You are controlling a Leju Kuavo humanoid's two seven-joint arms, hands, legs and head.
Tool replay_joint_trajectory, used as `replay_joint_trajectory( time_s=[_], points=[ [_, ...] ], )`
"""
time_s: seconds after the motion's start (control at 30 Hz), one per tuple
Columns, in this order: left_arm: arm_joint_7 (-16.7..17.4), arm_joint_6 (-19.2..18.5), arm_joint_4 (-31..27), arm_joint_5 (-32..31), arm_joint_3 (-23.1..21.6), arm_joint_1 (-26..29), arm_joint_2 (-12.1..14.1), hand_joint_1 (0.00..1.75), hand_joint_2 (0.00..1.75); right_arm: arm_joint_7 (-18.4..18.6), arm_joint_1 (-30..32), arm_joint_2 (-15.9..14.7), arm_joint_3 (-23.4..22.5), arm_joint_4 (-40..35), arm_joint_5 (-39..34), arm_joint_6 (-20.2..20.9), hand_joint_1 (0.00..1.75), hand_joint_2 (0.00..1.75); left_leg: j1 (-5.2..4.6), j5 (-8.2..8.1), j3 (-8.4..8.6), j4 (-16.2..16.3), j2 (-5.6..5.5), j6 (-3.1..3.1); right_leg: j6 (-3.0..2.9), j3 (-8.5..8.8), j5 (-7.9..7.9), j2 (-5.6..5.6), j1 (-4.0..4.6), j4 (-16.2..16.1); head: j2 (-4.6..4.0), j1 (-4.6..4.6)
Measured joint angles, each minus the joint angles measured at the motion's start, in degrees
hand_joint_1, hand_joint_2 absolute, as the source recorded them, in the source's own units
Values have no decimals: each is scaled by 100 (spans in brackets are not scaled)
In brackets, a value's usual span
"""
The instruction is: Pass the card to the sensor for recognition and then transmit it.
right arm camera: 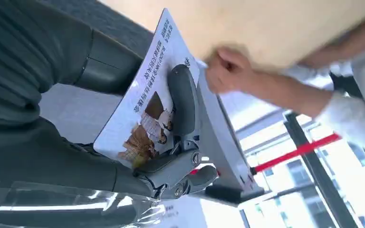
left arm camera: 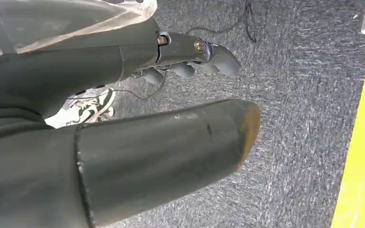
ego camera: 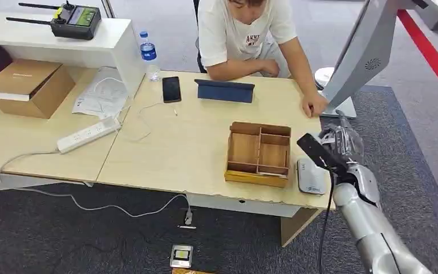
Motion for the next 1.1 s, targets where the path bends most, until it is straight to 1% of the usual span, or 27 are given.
replay_joint_trajectory(
  time_s=[0.13, 0.3, 0.47, 0.6, 0.73, 0.87, 1.1],
  points=[
    [-37, -11, 0, -31, -7, -1, 0, 0, 0, 7, -406, -48, -149, -216, -4, 20, 175, 175, 0, 0, 1, 0, 1, 0, 0, -1, 0, 0, 0, 0, 0, 0],
    [-116, -17, -2, -122, -20, 0, 4, 0, 0, 33, -639, -85, -253, -433, 230, 186, 175, 175, 0, 0, 0, 0, 1, 0, 0, -1, 0, 0, 0, 0, 2, 2],
    [-236, -15, -2, -245, -114, -5, 26, 0, 0, 37, -928, -76, -247, -426, 643, 442, 175, 175, 0, 0, -2, 0, 0, 0, 0, 0, 0, 0, 1, 0, 0, 0],
    [-324, -15, -2, -326, -173, -5, 48, 0, 0, 48, -1370, -29, -227, -219, 854, 686, 175, 175, 0, 0, -3, 0, 0, -1, 0, -2, 0, 0, 1, 1, 2, 0],
    [-361, -15, -2, -361, -249, -8, 74, 0, 0, 138, -1780, 79, -197, 53, 986, 892, 175, 175, 1, 0, -3, 0, 1, -1, 0, -1, 0, 0, 1, 2, 0, 0],
    [-369, -17, -2, -363, -293, -8, 81, 0, 0, 350, -2134, 234, -133, 341, 1126, 1104, 175, 175, 1, 0, -4, 0, 0, -1, 0, -1, 0, 0, 1, 2, 0, 0],
    [-376, -72, -2, -328, -334, -11, 81, 0, 0, 656, -2530, 518, 0, 726, 1283, 1458, 175, 175, 2, 0, -3, 0, 0, -1, 0, -2, 0, 0, 2, 2, 2, 2]
  ],
)
